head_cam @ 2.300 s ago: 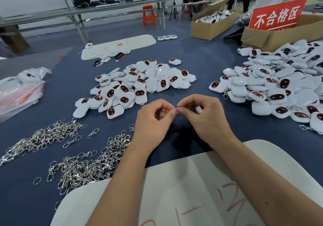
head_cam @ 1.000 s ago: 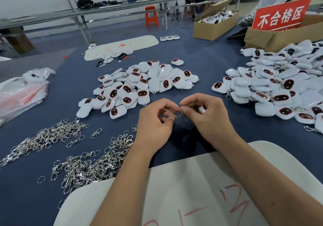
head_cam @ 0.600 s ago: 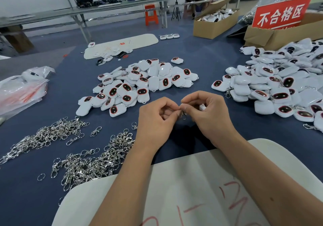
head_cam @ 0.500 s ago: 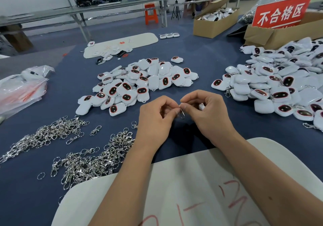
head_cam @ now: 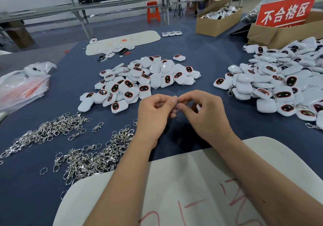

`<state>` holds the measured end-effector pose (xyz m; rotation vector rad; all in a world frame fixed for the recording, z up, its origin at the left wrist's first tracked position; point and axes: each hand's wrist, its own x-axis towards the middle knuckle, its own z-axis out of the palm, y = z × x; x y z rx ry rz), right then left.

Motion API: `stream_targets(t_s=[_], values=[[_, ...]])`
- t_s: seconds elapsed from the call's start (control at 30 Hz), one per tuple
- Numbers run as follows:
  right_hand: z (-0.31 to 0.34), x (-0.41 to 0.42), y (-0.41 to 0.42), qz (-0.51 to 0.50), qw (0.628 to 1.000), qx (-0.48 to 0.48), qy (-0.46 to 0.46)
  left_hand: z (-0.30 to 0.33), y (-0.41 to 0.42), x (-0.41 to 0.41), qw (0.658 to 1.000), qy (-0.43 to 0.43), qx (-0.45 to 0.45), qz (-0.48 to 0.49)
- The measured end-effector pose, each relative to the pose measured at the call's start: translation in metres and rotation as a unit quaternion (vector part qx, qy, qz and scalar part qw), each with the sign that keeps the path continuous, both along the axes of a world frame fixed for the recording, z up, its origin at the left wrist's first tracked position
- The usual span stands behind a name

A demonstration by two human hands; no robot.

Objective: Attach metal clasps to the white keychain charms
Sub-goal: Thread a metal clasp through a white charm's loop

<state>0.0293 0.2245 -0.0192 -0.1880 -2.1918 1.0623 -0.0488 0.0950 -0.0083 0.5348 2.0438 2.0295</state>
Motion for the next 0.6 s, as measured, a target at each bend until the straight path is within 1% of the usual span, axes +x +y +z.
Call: stream_targets(t_s=[0.07,0.13,0.23,0.3,0.4,0.53,0.6], values=[[-0.0005,-0.001,0.0022,0.008,1.0,-0.023,-0.009,-0.001,-0.0013,-0.0021,0.999,-0.032,0.012,-0.022],[-0.0013,-0.0018,0.0037,0.02,0.998,-0.055,-0.013,-0.0018,-0.0027,-0.0045,0.998,-0.038,0.011,-0.044],[-0.0009,-0.0024,0.0056,0.063,0.992,-0.107,-0.024,-0.0023,-0.0049,-0.0067,0.997,-0.038,0.001,-0.069],[-0.0006,-0.0024,0.0054,0.08,0.991,-0.103,-0.03,-0.0024,-0.0058,-0.0077,0.997,-0.039,0.003,-0.07],[-0.001,-0.0027,0.0055,0.069,0.992,-0.101,-0.03,-0.0022,-0.006,-0.0078,0.997,-0.033,0.001,-0.068],[-0.001,-0.0032,0.0074,0.081,0.985,-0.154,-0.02,-0.0022,-0.007,-0.009,0.994,-0.059,0.027,-0.092],[-0.0005,-0.0034,0.0075,0.08,0.983,-0.162,-0.017,-0.0026,-0.0076,-0.0095,0.992,-0.059,0.032,-0.102]])
